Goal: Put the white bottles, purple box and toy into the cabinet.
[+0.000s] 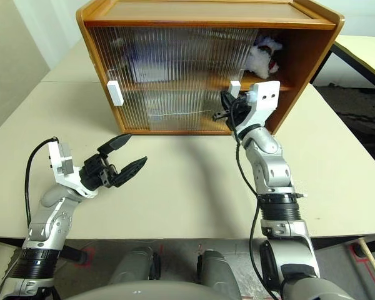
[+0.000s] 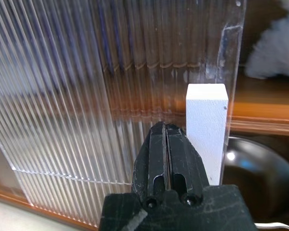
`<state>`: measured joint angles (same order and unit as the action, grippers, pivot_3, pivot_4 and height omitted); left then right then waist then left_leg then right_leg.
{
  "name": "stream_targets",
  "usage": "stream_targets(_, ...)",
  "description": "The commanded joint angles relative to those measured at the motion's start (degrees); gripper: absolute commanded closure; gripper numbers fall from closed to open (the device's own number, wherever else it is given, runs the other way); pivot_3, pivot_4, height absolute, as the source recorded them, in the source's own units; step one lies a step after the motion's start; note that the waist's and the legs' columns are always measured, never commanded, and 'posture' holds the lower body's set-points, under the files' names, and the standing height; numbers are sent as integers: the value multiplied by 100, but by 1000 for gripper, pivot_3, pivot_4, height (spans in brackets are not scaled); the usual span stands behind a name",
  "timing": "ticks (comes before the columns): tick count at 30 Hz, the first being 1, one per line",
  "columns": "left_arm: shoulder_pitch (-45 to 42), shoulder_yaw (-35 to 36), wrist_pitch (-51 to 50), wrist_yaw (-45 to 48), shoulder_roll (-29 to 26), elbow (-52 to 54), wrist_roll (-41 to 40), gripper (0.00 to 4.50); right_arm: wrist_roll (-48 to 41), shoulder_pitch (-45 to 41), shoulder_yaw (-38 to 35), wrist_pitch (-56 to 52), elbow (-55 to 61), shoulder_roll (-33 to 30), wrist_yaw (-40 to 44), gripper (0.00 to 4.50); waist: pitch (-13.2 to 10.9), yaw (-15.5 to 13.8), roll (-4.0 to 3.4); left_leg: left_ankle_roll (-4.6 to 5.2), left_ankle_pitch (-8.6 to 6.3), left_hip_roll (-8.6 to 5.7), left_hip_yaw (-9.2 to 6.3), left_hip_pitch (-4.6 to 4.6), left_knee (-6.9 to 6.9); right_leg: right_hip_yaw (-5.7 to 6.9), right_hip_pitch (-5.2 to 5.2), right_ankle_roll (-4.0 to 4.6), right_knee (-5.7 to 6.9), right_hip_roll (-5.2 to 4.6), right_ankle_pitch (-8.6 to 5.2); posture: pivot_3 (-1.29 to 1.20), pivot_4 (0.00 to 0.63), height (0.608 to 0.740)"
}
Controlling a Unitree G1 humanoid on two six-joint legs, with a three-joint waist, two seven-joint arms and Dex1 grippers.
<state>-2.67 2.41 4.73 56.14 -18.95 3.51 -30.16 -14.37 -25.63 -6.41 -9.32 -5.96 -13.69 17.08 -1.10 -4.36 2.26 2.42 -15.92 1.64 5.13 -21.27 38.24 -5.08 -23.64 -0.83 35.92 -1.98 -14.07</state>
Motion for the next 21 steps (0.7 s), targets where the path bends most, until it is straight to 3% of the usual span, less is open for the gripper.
stream_targets(1,-50,-60,-12,77,-36,-86,44,0,59,156,-340,134,-109,-205,-132,4480,0,-2,0,0,0,0,0,0,0,0,0,0,0,0,0,194,0,740)
stream_targets(21,56,-89,-44,27,-25,17,35,0,-35,-9,-1192,1024,-1489,-692,-421,4480,2,14,2,4,3,0,2,3,2,-4,5,0,0,3,0,207,0,740)
